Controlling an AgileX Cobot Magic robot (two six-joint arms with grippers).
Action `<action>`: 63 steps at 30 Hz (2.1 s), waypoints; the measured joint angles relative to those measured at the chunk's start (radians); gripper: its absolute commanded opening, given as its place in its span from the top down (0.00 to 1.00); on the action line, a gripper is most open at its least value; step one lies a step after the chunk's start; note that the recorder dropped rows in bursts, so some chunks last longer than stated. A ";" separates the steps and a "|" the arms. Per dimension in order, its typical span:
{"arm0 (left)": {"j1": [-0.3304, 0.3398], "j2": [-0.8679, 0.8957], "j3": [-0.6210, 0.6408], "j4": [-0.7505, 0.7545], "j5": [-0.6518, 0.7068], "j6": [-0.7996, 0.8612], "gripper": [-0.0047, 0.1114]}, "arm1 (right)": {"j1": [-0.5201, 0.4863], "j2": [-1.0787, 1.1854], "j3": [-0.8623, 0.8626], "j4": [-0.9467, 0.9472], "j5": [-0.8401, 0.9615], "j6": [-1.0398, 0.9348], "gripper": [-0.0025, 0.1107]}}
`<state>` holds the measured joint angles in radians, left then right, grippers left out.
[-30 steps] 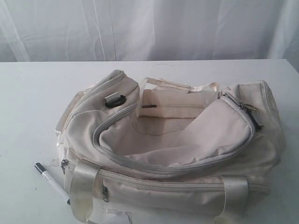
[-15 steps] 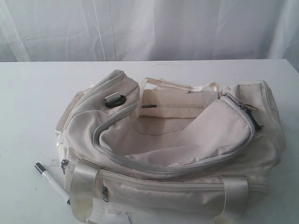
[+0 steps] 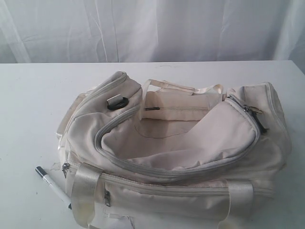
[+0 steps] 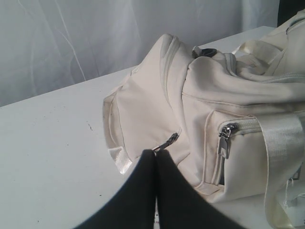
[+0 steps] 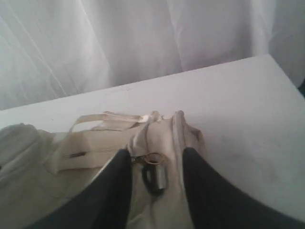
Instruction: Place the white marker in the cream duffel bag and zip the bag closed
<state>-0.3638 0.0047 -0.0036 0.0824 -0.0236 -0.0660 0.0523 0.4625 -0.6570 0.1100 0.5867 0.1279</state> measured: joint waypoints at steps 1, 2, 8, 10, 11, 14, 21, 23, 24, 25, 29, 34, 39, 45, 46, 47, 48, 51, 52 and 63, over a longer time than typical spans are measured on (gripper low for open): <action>0.000 0.000 0.000 0.000 0.000 0.000 0.92 | 0.000 0.029 -0.019 -0.035 0.008 0.017 0.58; 0.000 0.000 0.000 0.000 0.000 0.000 0.92 | 0.000 0.060 -0.035 -0.068 0.012 0.039 0.58; 0.000 0.000 0.000 0.000 0.000 0.000 0.92 | 0.000 0.268 -0.136 -0.130 0.074 0.058 0.58; 0.000 0.000 0.000 0.000 0.000 0.000 0.92 | 0.000 0.353 -0.176 -0.091 0.119 -0.003 0.58; 0.000 0.000 0.000 0.000 0.000 0.000 0.92 | 0.000 0.437 -0.214 -0.031 0.176 -0.098 0.58; 0.000 0.000 0.000 0.000 0.000 0.000 0.92 | -0.013 0.571 -0.261 0.026 0.279 -0.238 0.58; 0.000 0.000 0.000 0.000 0.000 0.000 0.92 | -0.209 0.716 -0.281 0.273 0.369 -0.633 0.53; 0.000 0.000 0.000 0.000 0.000 0.000 0.92 | -0.227 0.734 -0.281 0.295 0.347 -0.672 0.46; 0.000 0.000 0.000 0.000 0.000 0.000 0.92 | -0.231 0.743 -0.281 0.300 0.322 -0.684 0.43; 0.000 0.000 0.000 0.000 0.000 0.000 0.92 | -0.233 0.753 -0.281 0.302 0.289 -0.691 0.42; 0.000 0.000 0.000 0.000 0.000 0.000 0.92 | -0.233 0.757 -0.281 0.306 0.241 -0.695 0.42; 0.000 0.000 0.000 0.000 0.000 0.000 0.92 | -0.233 0.758 -0.281 0.317 0.177 -0.695 0.42; 0.000 0.000 0.000 0.000 0.000 0.000 0.92 | -0.233 0.781 -0.281 0.343 0.126 -0.695 0.38; 0.000 0.000 0.000 0.000 0.000 0.000 0.92 | -0.233 0.893 -0.281 0.439 0.111 -0.702 0.36; 0.000 0.000 0.000 0.000 0.000 0.000 0.92 | -0.233 0.918 -0.281 0.449 0.111 -0.710 0.36; 0.000 0.000 0.000 0.000 0.000 0.000 0.92 | -0.233 0.944 -0.281 0.457 0.110 -0.716 0.36; 0.000 0.000 0.000 0.000 0.000 0.000 0.92 | -0.233 0.968 -0.286 0.470 0.109 -0.728 0.36; 0.000 0.000 0.000 0.000 0.000 0.000 0.92 | -0.233 1.023 -0.300 0.540 0.109 -0.783 0.36; 0.000 0.000 0.000 0.000 0.000 0.000 0.92 | -0.233 1.036 -0.307 0.569 0.107 -0.806 0.36; 0.000 0.000 0.000 0.000 0.000 0.002 0.92 | -0.233 1.129 -0.350 0.717 0.084 -0.960 0.37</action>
<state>-0.3638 0.0047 -0.0036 0.0824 -0.0236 -0.0640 -0.1805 1.5919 -1.0067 0.8274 0.6709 -0.8318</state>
